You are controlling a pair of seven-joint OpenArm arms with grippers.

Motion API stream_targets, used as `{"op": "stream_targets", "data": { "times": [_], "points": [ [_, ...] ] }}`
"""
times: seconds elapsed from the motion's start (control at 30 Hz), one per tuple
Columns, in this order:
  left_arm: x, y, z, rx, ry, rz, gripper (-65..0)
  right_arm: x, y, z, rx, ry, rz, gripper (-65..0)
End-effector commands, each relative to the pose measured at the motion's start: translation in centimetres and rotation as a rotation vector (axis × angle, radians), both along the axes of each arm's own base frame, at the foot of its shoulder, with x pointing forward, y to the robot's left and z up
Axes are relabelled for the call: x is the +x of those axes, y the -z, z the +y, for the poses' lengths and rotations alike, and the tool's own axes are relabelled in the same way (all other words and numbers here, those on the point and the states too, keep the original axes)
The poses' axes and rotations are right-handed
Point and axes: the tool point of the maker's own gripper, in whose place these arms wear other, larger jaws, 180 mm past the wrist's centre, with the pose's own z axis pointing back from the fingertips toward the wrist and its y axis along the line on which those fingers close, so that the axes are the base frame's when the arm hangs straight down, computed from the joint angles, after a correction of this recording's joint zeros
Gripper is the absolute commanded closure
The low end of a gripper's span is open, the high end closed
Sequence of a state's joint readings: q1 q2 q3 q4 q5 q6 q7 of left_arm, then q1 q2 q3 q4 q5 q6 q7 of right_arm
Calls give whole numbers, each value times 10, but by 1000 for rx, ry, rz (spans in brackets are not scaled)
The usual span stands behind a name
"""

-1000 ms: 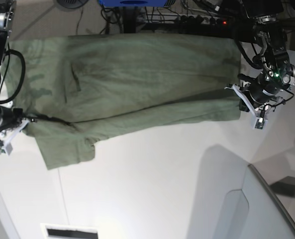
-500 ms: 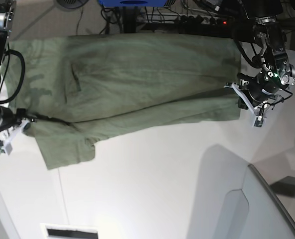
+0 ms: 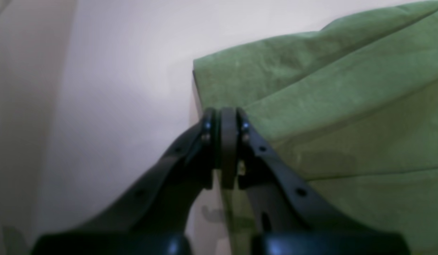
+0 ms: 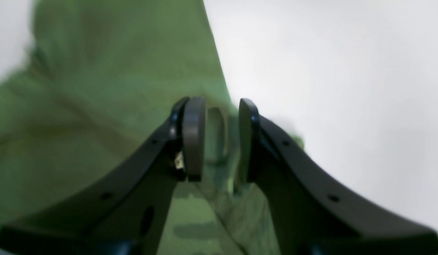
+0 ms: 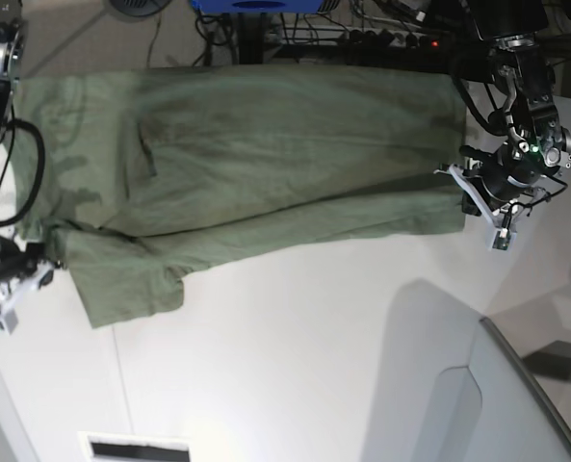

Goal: Layout the t-shirt on the table in an organized manner, then fold the t-shirt properly
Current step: 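Open the right gripper and slide the left gripper along the fold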

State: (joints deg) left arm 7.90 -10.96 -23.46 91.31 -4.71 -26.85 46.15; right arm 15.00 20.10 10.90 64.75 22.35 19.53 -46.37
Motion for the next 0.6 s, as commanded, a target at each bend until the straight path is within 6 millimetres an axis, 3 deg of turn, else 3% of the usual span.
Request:
{"op": "stream_targets", "data": {
  "times": [0.0, 0.1, 0.27, 0.57],
  "points": [
    [9, -12, 5, 14, -2, -41, 0, 13, -16, -9, -10, 5, -45, -149],
    [9, -12, 5, 14, -2, -41, 0, 20, -9, -12, 16, 30, -11, -170],
    [9, -12, 5, 14, -2, -41, 0, 22, 12, -12, 18, 21, 31, -296],
    [9, -12, 6, 16, -1, -41, 0, 14, 29, -11, 15, 22, 64, -297]
  ]
}}
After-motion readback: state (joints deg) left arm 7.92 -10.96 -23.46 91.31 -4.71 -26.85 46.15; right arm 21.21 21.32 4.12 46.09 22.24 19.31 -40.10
